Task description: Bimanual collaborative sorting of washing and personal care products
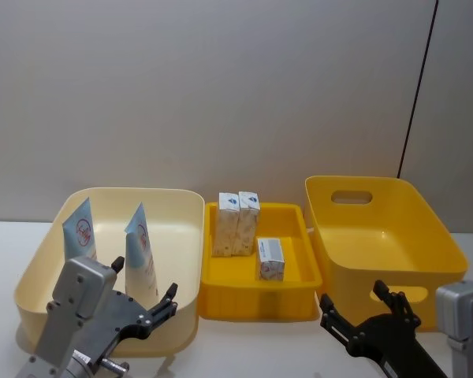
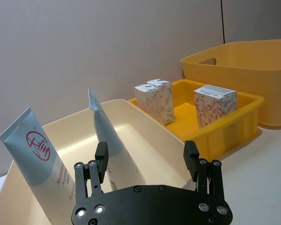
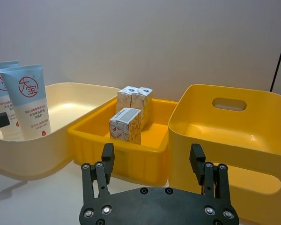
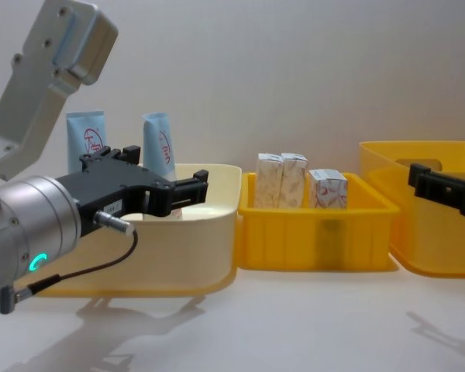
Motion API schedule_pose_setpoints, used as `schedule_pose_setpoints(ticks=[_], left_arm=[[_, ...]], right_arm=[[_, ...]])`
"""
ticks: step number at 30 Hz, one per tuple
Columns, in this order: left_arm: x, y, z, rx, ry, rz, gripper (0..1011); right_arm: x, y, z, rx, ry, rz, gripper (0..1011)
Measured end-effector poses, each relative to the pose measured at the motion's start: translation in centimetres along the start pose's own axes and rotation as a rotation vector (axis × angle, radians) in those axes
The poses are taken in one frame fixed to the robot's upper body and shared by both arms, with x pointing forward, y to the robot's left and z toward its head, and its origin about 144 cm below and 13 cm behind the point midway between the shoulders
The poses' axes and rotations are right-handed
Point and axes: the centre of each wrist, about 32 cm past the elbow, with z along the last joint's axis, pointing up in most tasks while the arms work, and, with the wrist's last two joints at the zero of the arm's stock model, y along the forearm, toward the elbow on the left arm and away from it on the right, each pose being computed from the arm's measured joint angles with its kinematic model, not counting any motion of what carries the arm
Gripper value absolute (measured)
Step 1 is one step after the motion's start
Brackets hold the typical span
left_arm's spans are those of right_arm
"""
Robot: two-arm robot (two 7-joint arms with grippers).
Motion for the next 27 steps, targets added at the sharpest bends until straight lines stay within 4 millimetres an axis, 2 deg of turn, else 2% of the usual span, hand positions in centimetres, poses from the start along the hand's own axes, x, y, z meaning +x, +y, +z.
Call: schedule_pose_setpoints(ticks=[6,12,22,27], left_arm=[[0.0,0.0,0.0,0.0,0.0,0.0,1002],[0.0,0.0,0.0,0.0,0.0,0.0,1002],[0.0,0.0,0.0,0.0,0.0,0.0,1001],[0.0,0.0,0.0,0.0,0.0,0.0,1002]], right_arm=[[0.0,0.1,0.1,-0.003,0.001,0.0,1001],[0.0,0.5,1.3,-0.015,0.013,0.009,1001],[0.4,2.9,4.8,-0.063,0.06,0.043,1001],[0.3,4.2,5.9,-0.096,0.081,0.057,1001]])
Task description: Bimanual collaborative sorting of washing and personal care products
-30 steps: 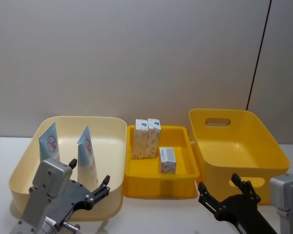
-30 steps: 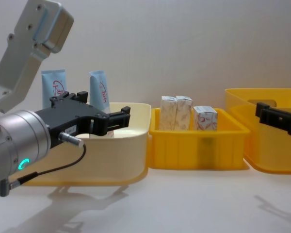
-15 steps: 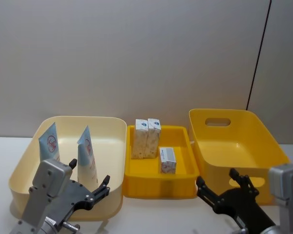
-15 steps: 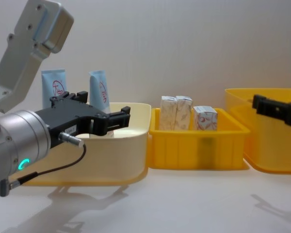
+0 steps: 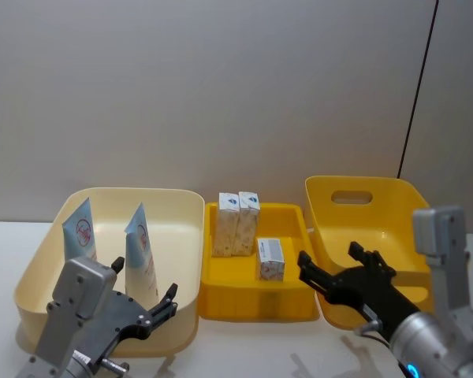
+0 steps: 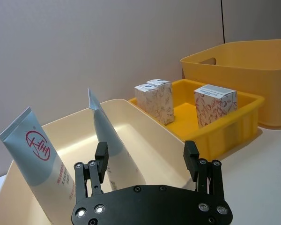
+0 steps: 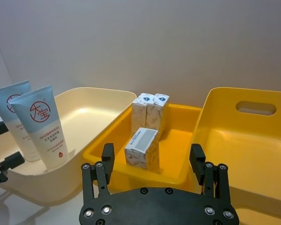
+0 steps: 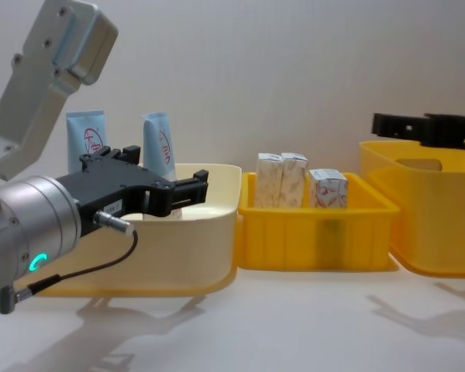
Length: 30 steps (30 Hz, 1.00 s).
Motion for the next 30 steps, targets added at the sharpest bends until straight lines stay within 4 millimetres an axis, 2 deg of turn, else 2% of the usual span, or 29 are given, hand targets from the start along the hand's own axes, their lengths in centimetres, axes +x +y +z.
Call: schedule_pose_setpoints(ticks=[12,30], left_arm=[[0.0,0.0,0.0,0.0,0.0,0.0,1001],[0.0,0.0,0.0,0.0,0.0,0.0,1002]], right_arm=[[-1.4,3.6,1.8,-0.117,0.02,0.003,1001],[-3.4,9.1,2.7,-0.275,-0.041,-0.077,1001]])
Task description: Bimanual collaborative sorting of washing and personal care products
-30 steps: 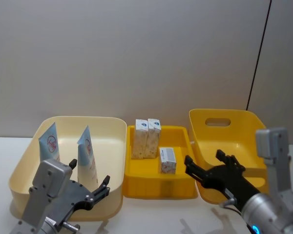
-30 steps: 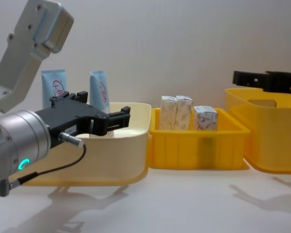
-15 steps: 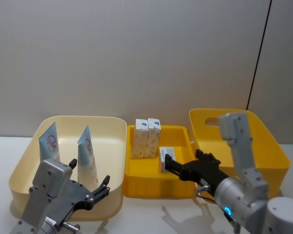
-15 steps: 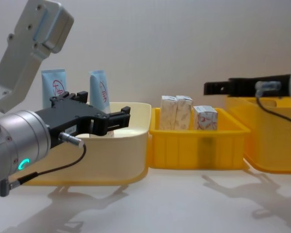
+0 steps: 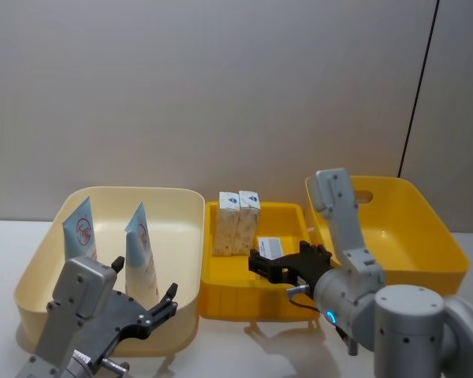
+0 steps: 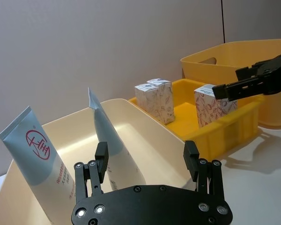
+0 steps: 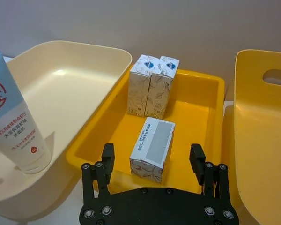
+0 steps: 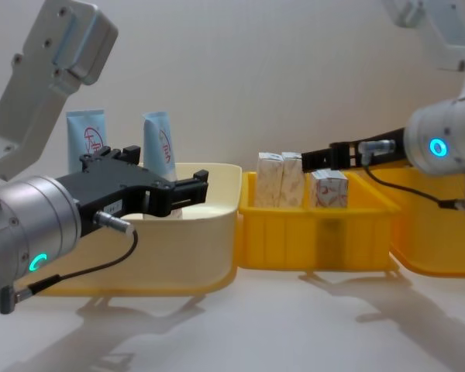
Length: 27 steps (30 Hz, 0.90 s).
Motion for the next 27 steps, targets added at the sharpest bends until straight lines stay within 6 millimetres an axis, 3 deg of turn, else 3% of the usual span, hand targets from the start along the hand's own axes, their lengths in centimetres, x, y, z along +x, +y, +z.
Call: schedule_pose_setpoints(ticks=[12,27], left_arm=[[0.0,0.0,0.0,0.0,0.0,0.0,1002],[0.0,0.0,0.0,0.0,0.0,0.0,1002]], right_arm=[[-1.3,2.4,1.1,-0.086,-0.006,-0.026,1001],[-2.2,3.5,1.7,-0.137,0.002,-0.048,1001]])
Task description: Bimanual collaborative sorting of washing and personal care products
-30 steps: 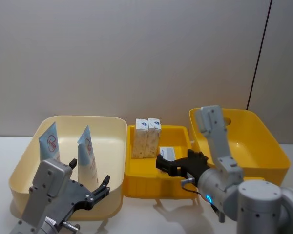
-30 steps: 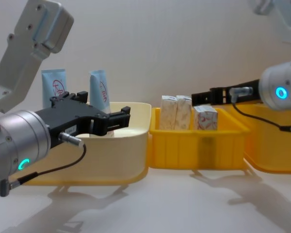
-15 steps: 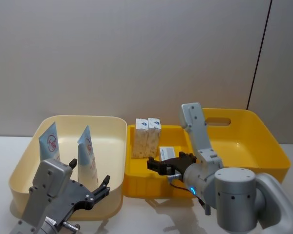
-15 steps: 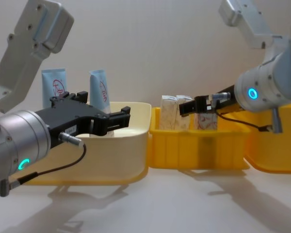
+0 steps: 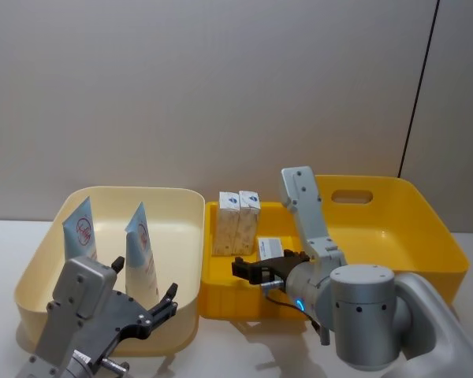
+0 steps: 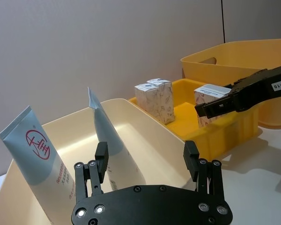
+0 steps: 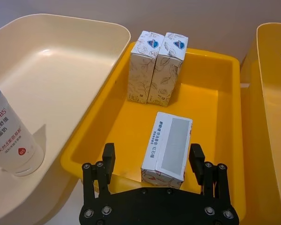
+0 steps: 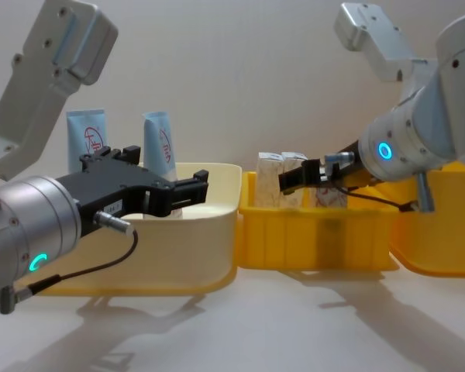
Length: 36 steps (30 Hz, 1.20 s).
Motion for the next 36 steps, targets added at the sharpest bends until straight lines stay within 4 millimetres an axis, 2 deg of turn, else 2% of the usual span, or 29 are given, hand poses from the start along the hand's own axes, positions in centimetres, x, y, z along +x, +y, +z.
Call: schedule_pose_setpoints(ticks=[8,9,11,12,14,15,18,19,26,36], left_arm=[[0.0,0.0,0.0,0.0,0.0,0.0,1002],[0.0,0.0,0.0,0.0,0.0,0.0,1002],[0.0,0.0,0.0,0.0,0.0,0.0,1002],[0.0,0.0,0.0,0.0,0.0,0.0,1002],[0.0,0.0,0.0,0.0,0.0,0.0,1001],[0.0,0.0,0.0,0.0,0.0,0.0,1002],[0.0,0.0,0.0,0.0,0.0,0.0,1002],[0.0,0.0,0.0,0.0,0.0,0.0,1002],[0.0,0.0,0.0,0.0,0.0,0.0,1002],[0.0,0.0,0.0,0.0,0.0,0.0,1002]], right_arm=[[-0.22,0.18,0.13,-0.01,0.003,-0.005,861],[-0.25,0.2,0.17,-0.011,0.003,-0.006,796],[-0.27,0.22,0.19,-0.012,0.003,-0.007,758],[-0.31,0.25,0.19,-0.014,0.004,-0.007,699],[-0.33,0.26,0.2,-0.015,0.004,-0.008,661],[-0.34,0.27,0.22,-0.015,0.004,-0.009,601],[-0.37,0.29,0.25,-0.016,0.004,-0.01,546],[-0.38,0.3,0.26,-0.016,0.004,-0.01,500],[-0.42,0.33,0.27,-0.018,0.005,-0.011,452],[-0.45,0.35,0.29,-0.019,0.005,-0.011,451]])
